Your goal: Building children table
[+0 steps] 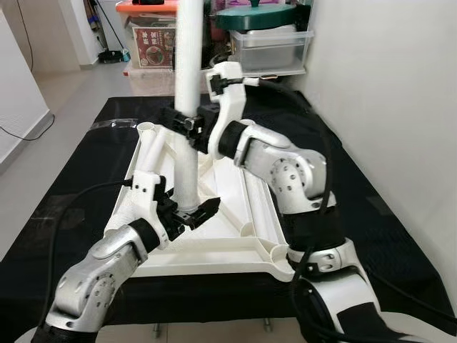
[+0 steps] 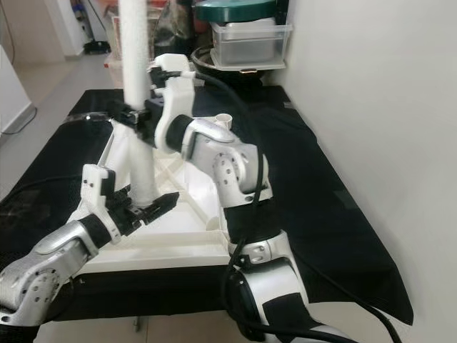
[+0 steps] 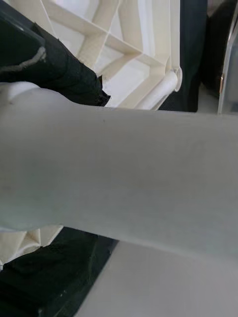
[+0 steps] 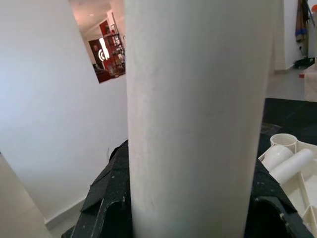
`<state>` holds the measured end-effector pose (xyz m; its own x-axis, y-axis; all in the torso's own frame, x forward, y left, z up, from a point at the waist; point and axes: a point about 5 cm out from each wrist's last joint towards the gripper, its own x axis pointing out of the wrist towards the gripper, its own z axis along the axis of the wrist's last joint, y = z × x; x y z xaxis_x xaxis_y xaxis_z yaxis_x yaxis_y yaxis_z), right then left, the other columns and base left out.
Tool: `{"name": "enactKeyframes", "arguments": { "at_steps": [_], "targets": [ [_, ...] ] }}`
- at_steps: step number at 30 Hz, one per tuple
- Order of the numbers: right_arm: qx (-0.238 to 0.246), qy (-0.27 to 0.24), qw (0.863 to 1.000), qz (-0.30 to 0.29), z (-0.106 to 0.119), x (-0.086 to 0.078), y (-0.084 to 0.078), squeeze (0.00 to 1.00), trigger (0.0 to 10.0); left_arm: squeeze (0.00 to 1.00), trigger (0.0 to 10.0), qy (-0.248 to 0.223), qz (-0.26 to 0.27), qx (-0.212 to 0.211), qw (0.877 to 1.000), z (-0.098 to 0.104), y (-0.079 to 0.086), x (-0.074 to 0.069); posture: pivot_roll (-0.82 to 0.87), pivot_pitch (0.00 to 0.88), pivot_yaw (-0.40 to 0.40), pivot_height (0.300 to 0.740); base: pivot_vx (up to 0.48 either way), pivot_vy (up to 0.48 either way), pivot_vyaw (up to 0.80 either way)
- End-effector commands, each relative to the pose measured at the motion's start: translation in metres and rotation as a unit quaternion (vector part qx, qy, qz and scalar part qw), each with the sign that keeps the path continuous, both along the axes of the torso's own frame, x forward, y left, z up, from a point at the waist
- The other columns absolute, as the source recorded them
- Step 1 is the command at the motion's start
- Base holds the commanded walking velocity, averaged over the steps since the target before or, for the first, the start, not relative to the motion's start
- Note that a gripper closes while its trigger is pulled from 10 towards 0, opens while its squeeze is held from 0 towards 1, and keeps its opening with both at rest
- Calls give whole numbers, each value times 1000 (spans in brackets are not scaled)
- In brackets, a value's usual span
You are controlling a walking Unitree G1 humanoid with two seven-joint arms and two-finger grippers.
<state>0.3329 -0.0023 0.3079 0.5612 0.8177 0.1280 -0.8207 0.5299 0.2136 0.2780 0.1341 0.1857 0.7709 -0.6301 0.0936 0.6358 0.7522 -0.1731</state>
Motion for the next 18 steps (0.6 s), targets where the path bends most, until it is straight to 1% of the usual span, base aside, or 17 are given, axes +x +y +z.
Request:
{"name": "enactKeyframes", "arguments": {
  "at_steps": [1, 2, 4, 5, 6, 7, 9, 18],
  "targets": [
    [16, -1, 1000, 13, 1, -6, 7, 0, 0, 0, 10000, -11, 3, 26, 1000, -1, -2, 4, -1, 0, 10, 740, 0, 0, 0],
    [19, 2, 1000, 18, 1, -7, 11, 0, 0, 0, 10000, -14, 2, 27, 1000, 0, -3, 4, -1, 0, 12, 740, 0, 0, 0],
    [20, 3, 1000, 22, 0, -9, 14, 0, 0, 0, 10000, -17, -1, 25, 1000, 0, -5, 5, -1, 0, 12, 740, 0, 0, 0],
    [21, 5, 999, 24, 0, -10, 16, 0, 0, 0, 8627, -22, -6, 28, 999, 0, -7, 4, -2, 0, 13, 740, 0, 0, 0],
    [21, 6, 999, 25, 0, -10, 17, 0, 0, 0, 8627, -26, -10, 31, 999, -1, -9, 4, -2, 0, 13, 740, 0, 0, 0],
    [22, 6, 999, 24, 0, -10, 17, 0, 0, 0, 0, -29, -12, 32, 999, -1, -10, 4, -2, 0, 13, 740, 0, 0, 0],
    [22, 7, 999, 23, 0, -10, 17, 0, 0, 0, 0, -31, -18, 38, 999, -3, -11, 2, -1, 0, 13, 740, 0, 0, 0],
    [33, 16, 999, 9, -3, -8, 15, 0, 0, 0, 0, -28, -8, 55, 998, -9, -9, 2, 11, 0, 12, 740, 0, 0, 0]
  ]
}}
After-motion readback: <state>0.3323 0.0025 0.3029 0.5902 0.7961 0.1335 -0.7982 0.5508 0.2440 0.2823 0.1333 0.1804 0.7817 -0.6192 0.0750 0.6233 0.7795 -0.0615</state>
